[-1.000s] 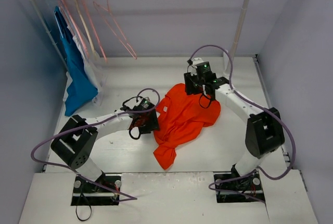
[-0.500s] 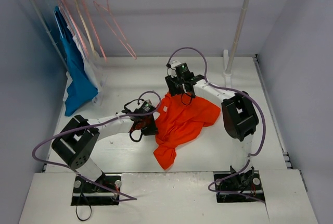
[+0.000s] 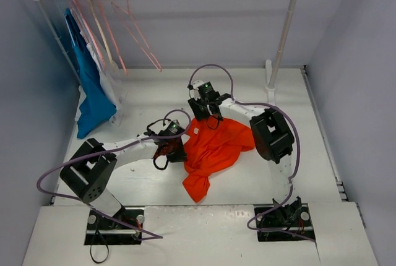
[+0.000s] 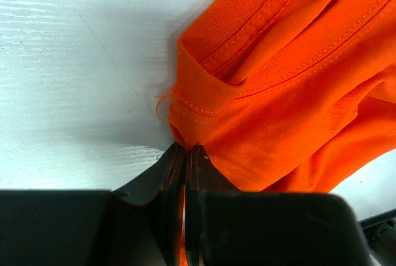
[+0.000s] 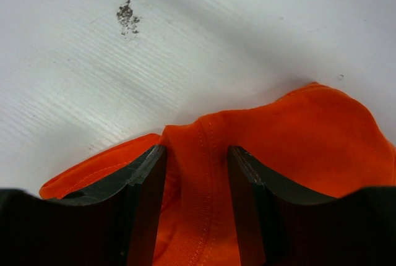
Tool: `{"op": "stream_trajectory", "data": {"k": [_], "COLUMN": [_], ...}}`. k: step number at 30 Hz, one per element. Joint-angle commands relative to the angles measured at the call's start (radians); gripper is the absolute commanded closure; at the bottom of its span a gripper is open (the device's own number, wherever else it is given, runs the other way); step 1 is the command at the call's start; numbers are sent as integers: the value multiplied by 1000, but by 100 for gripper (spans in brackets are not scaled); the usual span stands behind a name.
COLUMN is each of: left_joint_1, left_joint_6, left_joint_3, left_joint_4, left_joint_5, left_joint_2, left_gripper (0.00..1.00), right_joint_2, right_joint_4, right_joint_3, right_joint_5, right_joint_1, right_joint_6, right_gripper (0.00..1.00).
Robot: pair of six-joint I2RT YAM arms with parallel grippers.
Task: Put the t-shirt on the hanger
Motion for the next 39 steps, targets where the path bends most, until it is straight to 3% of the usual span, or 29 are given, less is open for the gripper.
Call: {"op": "stream_trajectory", "data": {"k": [1, 5, 8, 9, 10, 15, 20, 27, 33, 35, 39], "left_joint_1": [-2, -1, 4, 5, 8, 18, 33, 34, 31, 31, 33], "left_joint_6": [22, 39, 59, 63, 70, 157, 336, 642, 817, 844, 857], "left_joint_3": [-3, 3, 13, 18, 23, 108, 314, 871, 1220, 1280, 1250], "left_joint_4": [-39, -57, -79, -91, -97, -197, -359, -456, -504, -502, -496], "left_joint_5": [-30, -47, -61, -67, -73, -119, -298, -417, -356, -308, -233], "left_joint_2": [-48, -62, -71, -77, -82, -114, -193, -212, -171, -181, -220], "left_gripper": [100, 100, 100, 100, 100, 100, 100, 100, 100, 100, 100], "right_joint_2": [-33, -22, -24, -25, -27, -109, -325, -586, -771, -835, -938], "right_joint_4": [31, 31, 30, 31, 31, 44, 36, 30, 70, 85, 110], "right_joint_3": [27, 30, 33, 33, 32, 9, 33, 180, 230, 210, 80], "right_joint_5": [33, 89, 130, 139, 150, 207, 256, 320, 297, 280, 251], "right_joint_1": [12, 15, 15, 15, 15, 15, 15, 15, 20, 21, 26], "right_joint_6": [-21, -36, -51, -56, -60, -77, -111, -201, -268, -249, -191], "right_gripper": [56, 62, 80, 94, 100, 100, 100, 100, 100, 100, 100]}}
